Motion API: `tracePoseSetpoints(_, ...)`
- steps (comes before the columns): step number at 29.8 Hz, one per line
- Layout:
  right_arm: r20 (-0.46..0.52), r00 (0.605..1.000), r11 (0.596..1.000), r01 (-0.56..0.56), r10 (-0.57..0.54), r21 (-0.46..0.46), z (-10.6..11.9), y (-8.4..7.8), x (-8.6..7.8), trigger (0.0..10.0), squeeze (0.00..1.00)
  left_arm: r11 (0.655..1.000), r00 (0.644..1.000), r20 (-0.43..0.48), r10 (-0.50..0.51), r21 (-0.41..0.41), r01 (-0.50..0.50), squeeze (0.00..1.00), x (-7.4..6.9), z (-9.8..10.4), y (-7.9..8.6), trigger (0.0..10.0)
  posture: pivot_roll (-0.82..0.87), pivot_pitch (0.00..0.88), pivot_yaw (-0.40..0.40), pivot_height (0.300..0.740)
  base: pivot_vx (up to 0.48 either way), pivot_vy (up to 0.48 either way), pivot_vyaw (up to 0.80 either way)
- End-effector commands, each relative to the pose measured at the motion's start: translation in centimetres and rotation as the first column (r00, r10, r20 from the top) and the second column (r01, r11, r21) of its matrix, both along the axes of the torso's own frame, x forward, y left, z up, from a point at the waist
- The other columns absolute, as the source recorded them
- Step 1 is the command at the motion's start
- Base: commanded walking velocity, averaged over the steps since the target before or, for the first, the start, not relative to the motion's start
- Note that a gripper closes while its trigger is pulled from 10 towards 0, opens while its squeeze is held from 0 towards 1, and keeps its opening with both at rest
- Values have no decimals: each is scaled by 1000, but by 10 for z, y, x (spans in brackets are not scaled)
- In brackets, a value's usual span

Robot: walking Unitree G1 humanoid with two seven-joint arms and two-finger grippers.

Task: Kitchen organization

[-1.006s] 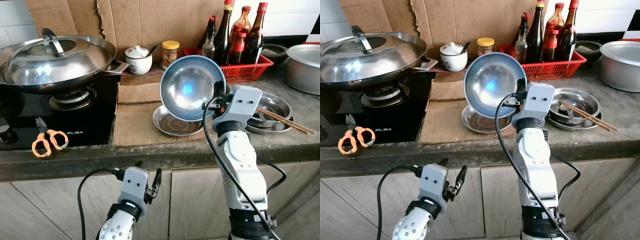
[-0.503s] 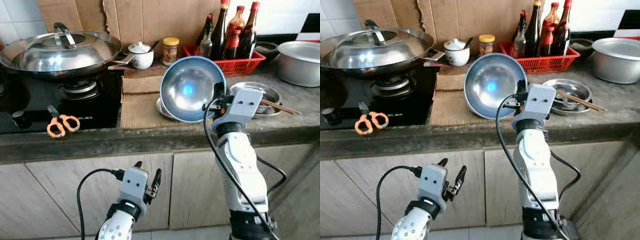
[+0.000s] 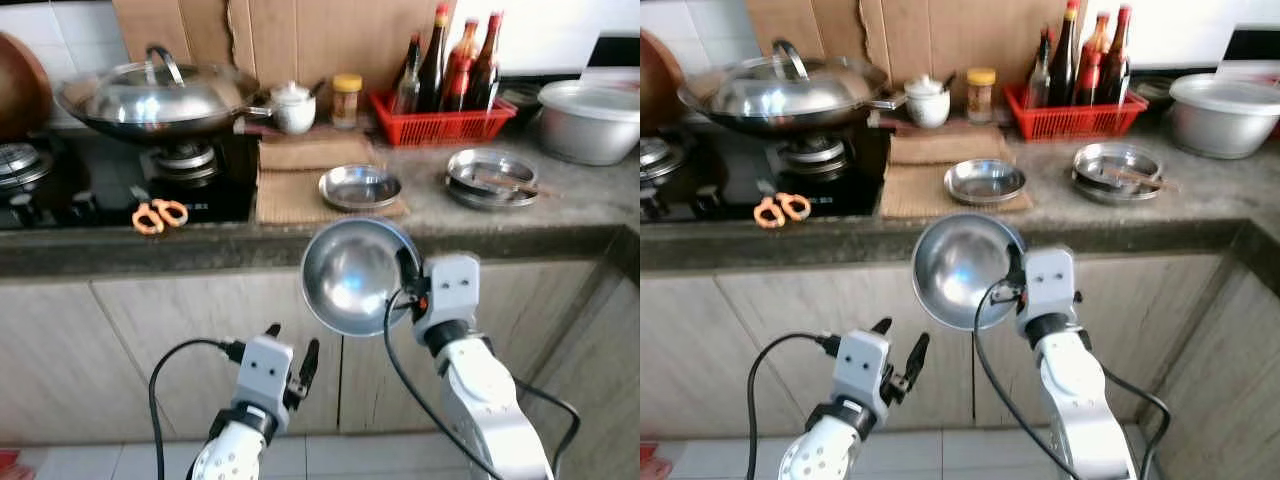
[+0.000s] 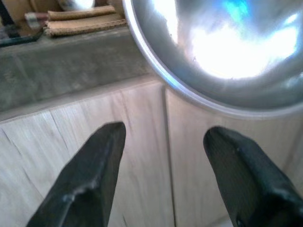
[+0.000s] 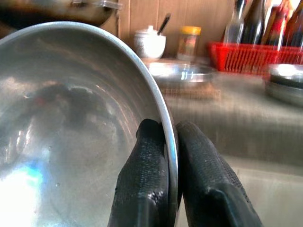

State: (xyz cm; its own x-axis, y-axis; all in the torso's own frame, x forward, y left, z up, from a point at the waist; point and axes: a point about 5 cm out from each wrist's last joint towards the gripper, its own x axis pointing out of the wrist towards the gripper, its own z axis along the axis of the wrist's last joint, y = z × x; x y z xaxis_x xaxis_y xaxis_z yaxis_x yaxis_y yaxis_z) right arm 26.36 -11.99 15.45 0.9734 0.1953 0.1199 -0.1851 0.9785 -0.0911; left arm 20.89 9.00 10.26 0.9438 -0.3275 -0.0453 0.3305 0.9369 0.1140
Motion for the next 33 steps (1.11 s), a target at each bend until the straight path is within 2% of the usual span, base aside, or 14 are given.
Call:
tracePoseSetpoints(1, 35, 999, 1000, -9, 9, -9, 4, -1, -3, 0, 0, 1000, 1000, 13, -7, 1, 7, 0, 1, 3, 0, 10000, 19, 1, -1, 740, -326, 0, 0)
tracePoseSetpoints(10, -4, 1000, 1000, 5, -5, -16, -5, -1, -10, 0, 0, 1000, 1000, 5, -12, -3, 12, 0, 0, 2, 0, 10000, 16, 0, 4, 740, -251, 0, -44)
tracePoseSetpoints(25, -22, 999, 999, 50, -50, 8, -8, -4, -10, 0, 0, 1000, 1000, -4, -21, -13, 21, 0, 0, 2, -1, 10000, 13, 4, 5, 740, 0, 0, -798)
tracePoseSetpoints(33, -27, 997, 997, 78, -78, 20, -7, -4, -11, 0, 0, 1000, 1000, -6, -16, -17, 16, 0, 1, 2, 0, 10000, 14, 9, 5, 740, 0, 302, -800)
